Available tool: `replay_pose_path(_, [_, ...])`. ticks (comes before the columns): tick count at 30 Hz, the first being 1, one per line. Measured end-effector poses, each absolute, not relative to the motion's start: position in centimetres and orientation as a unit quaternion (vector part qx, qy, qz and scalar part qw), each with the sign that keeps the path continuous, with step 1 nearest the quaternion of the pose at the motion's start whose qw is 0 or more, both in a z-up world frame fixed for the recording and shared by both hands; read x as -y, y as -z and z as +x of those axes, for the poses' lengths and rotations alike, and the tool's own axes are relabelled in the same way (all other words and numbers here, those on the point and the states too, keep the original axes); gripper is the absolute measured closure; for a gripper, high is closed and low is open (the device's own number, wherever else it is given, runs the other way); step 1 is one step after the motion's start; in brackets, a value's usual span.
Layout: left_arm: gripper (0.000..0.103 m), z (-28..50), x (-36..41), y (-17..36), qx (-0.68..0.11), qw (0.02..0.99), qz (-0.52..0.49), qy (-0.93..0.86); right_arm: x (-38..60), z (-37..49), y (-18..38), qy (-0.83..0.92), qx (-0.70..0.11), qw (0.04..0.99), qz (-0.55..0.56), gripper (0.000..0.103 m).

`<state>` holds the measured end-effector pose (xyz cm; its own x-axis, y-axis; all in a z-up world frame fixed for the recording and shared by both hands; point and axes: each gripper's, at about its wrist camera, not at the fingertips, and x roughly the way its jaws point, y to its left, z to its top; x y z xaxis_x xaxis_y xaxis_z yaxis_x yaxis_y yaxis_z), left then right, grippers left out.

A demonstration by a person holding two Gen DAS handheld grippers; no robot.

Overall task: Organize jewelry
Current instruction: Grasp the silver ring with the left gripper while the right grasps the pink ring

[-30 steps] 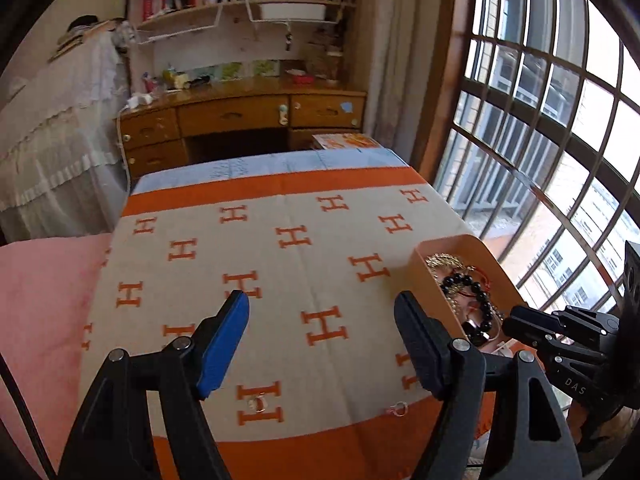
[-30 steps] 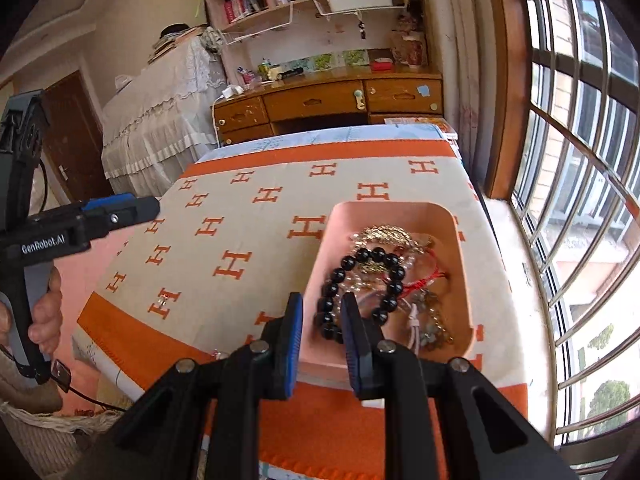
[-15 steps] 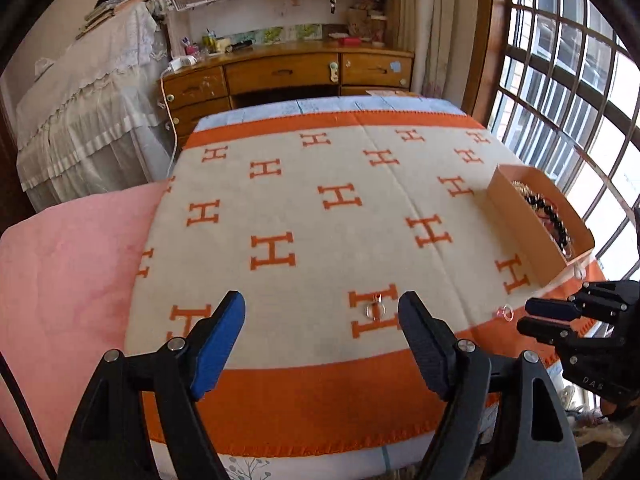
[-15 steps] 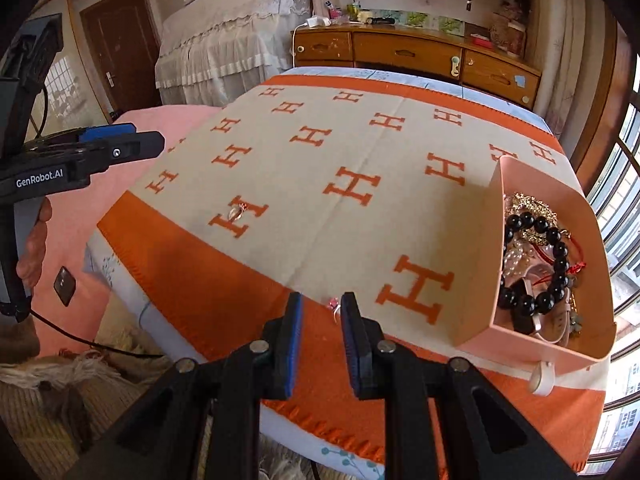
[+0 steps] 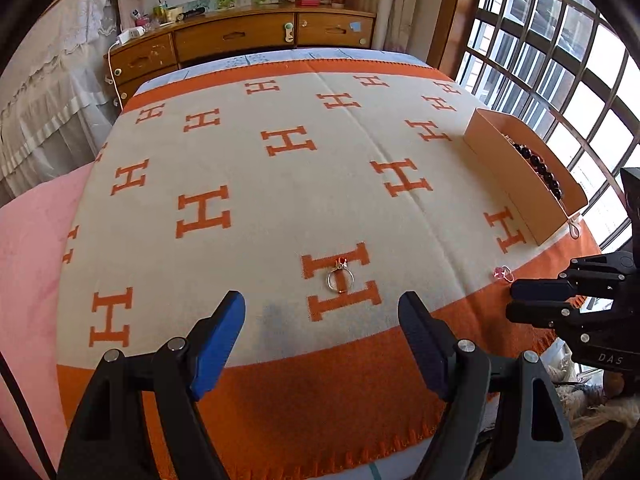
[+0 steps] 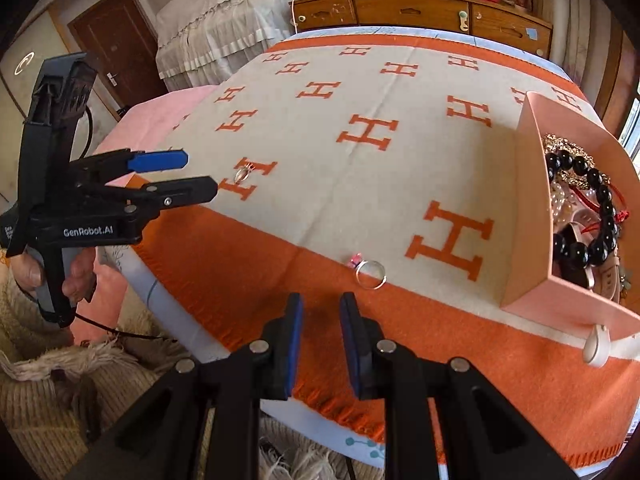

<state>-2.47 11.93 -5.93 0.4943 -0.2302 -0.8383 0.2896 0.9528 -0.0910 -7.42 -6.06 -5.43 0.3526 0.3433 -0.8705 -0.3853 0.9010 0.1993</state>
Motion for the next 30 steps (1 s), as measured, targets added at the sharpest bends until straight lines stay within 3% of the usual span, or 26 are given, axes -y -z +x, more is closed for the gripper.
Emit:
replay_pose_path(19, [0.027, -0.3, -11.4, 7.4, -0.492, 0.857, 0.019, 0.154, 5.3, -5.8, 5.6, -0.181, -0.489, 0.852, -0.057, 0.084])
replay_pose_path(21, [0.037, 0.0, -11.0, 7.5, -0.493, 0.855, 0.025, 0.159, 5.5, -5.9, 5.6, -0.183, -0.486, 0.853, -0.051, 0.086])
replay_pose_path(22, [0.038, 0.1, -10.8, 7.6, -0.493, 0.854, 0.028, 0.163, 5.7, -6.0, 5.6, -0.182, -0.485, 0.854, -0.050, 0.091])
replay_pose_path(26, [0.048, 0.7, -10.2, 7.7, -0.489, 0.856, 0.044, 0.163, 6.2, -6.1, 5.6, -0.185, -0.484, 0.854, -0.036, 0.095])
replay_pose_path(28, [0.063, 1.0, -10.1, 7.6, -0.486, 0.857, 0.049, 0.163, 6.3, -6.1, 5.6, -0.188, -0.483, 0.855, -0.032, 0.095])
replay_pose_path(30, [0.090, 1.3, -10.2, 7.5, -0.487, 0.857, 0.048, 0.164, 6.4, -6.2, 5.6, -0.190, -0.481, 0.855, -0.026, 0.095])
